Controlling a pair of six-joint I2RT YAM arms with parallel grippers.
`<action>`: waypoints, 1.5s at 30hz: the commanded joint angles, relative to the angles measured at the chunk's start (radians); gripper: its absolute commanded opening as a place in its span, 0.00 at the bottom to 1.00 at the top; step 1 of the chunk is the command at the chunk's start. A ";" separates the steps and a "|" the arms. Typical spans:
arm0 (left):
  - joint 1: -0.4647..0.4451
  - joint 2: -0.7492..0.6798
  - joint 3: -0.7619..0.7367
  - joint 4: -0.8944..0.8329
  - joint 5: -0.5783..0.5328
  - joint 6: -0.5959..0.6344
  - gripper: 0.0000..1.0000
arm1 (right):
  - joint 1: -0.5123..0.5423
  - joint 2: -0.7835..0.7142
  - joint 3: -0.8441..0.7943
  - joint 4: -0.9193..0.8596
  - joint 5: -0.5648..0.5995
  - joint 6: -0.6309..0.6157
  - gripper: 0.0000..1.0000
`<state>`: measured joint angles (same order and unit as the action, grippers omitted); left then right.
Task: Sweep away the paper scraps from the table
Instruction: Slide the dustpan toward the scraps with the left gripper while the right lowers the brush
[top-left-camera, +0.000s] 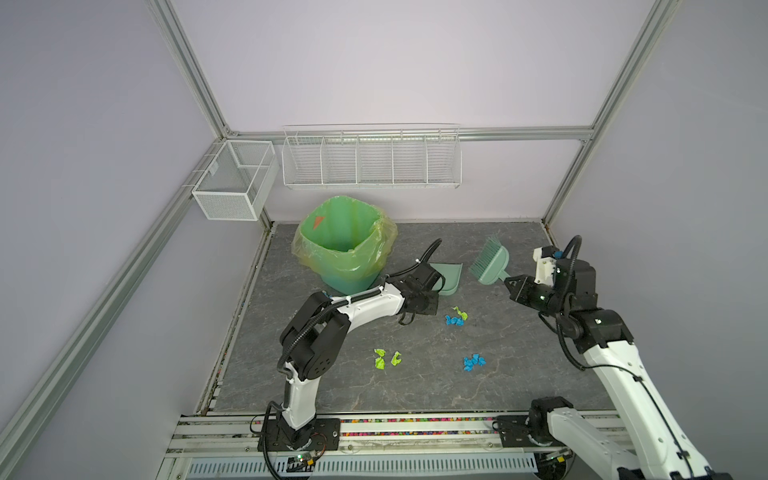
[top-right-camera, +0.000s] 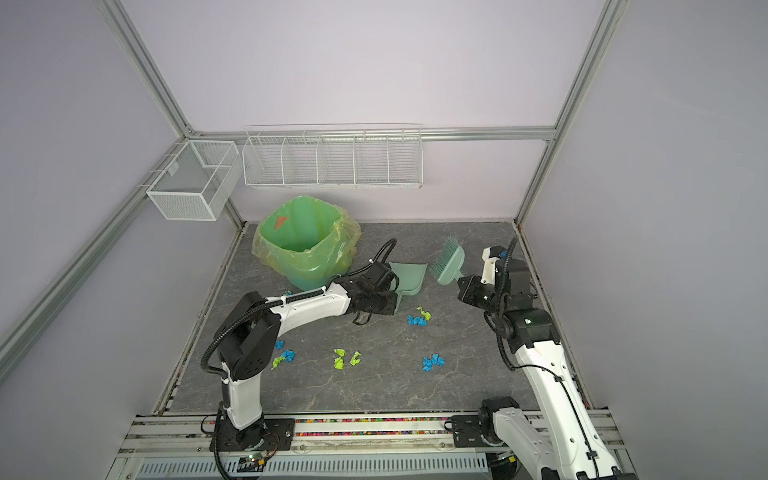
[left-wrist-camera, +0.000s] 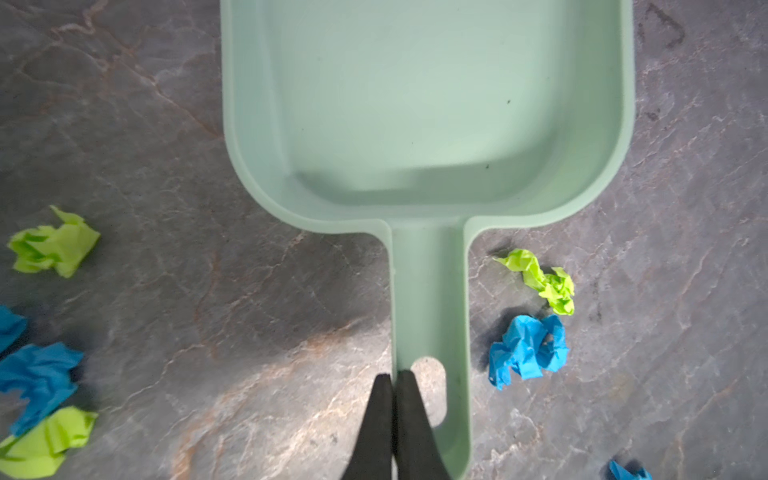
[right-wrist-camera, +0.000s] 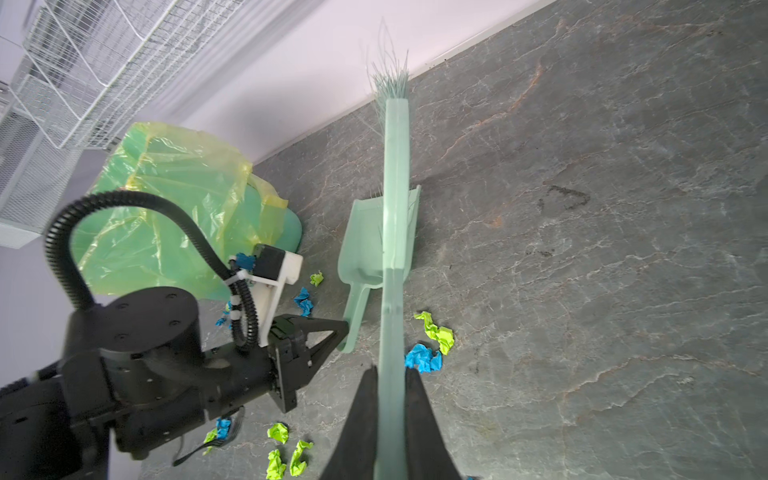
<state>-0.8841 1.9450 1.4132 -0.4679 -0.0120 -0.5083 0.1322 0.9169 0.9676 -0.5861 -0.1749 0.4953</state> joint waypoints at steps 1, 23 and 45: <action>-0.004 -0.072 0.084 -0.144 -0.032 0.051 0.00 | -0.004 0.015 0.058 -0.071 0.037 -0.054 0.07; -0.053 -0.410 -0.043 -0.679 -0.004 0.213 0.00 | 0.004 0.214 0.274 -0.487 0.136 -0.262 0.07; -0.148 -0.485 -0.233 -0.591 0.029 0.216 0.00 | 0.195 0.448 0.397 -0.583 0.311 -0.285 0.07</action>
<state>-1.0080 1.4559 1.1580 -1.0512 0.0422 -0.3012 0.3206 1.3483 1.3426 -1.1481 0.1097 0.2317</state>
